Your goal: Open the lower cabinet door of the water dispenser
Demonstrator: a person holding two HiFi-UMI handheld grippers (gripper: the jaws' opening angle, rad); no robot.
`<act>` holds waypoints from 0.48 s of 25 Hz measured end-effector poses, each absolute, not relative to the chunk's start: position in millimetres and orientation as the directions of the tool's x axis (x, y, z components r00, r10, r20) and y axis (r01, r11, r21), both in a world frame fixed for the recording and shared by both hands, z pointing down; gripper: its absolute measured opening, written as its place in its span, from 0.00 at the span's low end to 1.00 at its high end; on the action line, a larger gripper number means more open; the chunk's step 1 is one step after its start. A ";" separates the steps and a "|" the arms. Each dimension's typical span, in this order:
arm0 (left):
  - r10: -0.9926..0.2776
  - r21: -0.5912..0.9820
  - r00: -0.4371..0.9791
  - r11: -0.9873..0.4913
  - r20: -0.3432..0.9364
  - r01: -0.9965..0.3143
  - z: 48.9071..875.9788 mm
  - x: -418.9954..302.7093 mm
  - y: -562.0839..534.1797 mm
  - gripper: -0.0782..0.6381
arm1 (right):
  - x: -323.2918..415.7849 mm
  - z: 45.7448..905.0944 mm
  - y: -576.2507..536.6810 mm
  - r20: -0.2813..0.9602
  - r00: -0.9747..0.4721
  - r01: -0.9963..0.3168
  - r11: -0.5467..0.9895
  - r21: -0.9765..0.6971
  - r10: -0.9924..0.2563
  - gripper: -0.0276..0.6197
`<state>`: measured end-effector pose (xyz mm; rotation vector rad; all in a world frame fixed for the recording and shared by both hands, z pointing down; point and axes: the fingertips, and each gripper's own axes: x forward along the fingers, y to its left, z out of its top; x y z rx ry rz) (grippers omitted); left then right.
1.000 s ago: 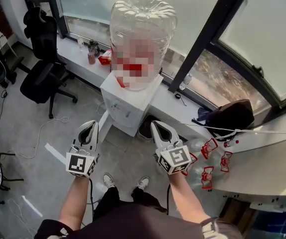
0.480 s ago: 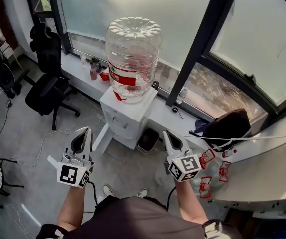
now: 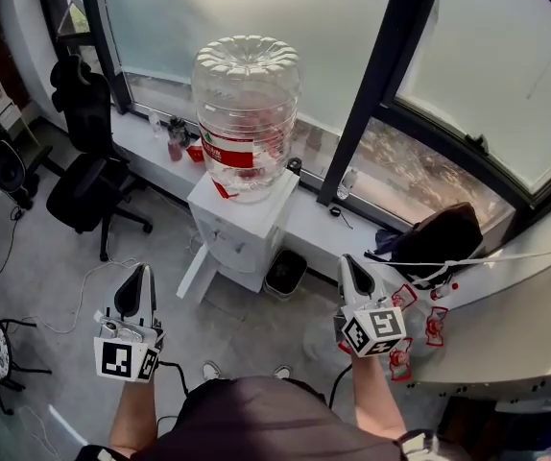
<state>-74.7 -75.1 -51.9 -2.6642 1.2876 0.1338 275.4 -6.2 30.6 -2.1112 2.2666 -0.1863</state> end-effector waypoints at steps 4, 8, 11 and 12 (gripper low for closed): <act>-0.768 -0.121 0.615 -0.603 -0.177 -0.788 -55.8 -79.0 -81.2 0.12 | 271.0 24.0 -8.8 0.043 -0.066 -0.994 0.062 -0.092 -0.997 0.05; -0.763 -0.114 0.619 -0.609 -0.188 -0.785 -56.2 -79.2 -85.2 0.12 | 257.6 18.7 -15.9 0.039 -0.081 -0.994 0.078 -0.080 -0.996 0.05; -0.758 -0.120 0.624 -0.613 -0.189 -0.781 -55.1 -80.3 -87.7 0.12 | 250.0 13.5 -23.0 0.035 -0.086 -0.993 0.083 -0.079 -0.996 0.05; -0.759 -0.115 0.623 -0.613 -0.188 -0.782 -54.3 -81.9 -89.2 0.12 | 247.6 12.3 -25.6 0.035 -0.089 -0.993 0.086 -0.078 -0.995 0.05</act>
